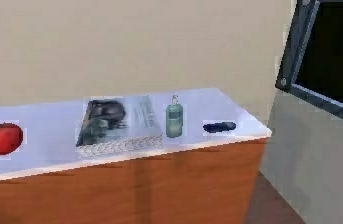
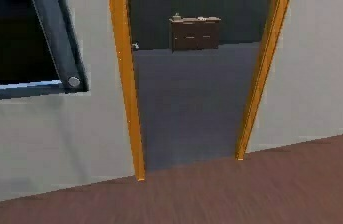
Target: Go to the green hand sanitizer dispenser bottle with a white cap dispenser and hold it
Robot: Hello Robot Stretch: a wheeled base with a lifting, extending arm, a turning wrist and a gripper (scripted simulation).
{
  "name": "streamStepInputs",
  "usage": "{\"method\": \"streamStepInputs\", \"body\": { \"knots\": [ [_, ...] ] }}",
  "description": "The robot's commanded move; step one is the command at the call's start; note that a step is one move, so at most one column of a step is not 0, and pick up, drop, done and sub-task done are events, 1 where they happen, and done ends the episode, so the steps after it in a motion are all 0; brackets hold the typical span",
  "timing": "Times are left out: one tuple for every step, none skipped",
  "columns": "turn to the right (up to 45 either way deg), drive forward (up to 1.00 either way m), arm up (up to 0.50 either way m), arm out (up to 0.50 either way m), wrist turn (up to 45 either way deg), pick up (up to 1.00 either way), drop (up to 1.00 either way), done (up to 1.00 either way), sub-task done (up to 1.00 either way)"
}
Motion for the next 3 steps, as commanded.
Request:
{"method": "streamStepInputs", "body": {
  "knots": [
    [-45.0,0.0,0.0,0.0,0.0,0.0,0.0,0.0,0.0],
    [-39.0,0.0,0.0,0.0,0.0,0.0,0.0,0.0,0.0],
    [0.0,0.0,0.5,0.0,0.0,0.0,0.0,0.0,0.0]
  ]
}}
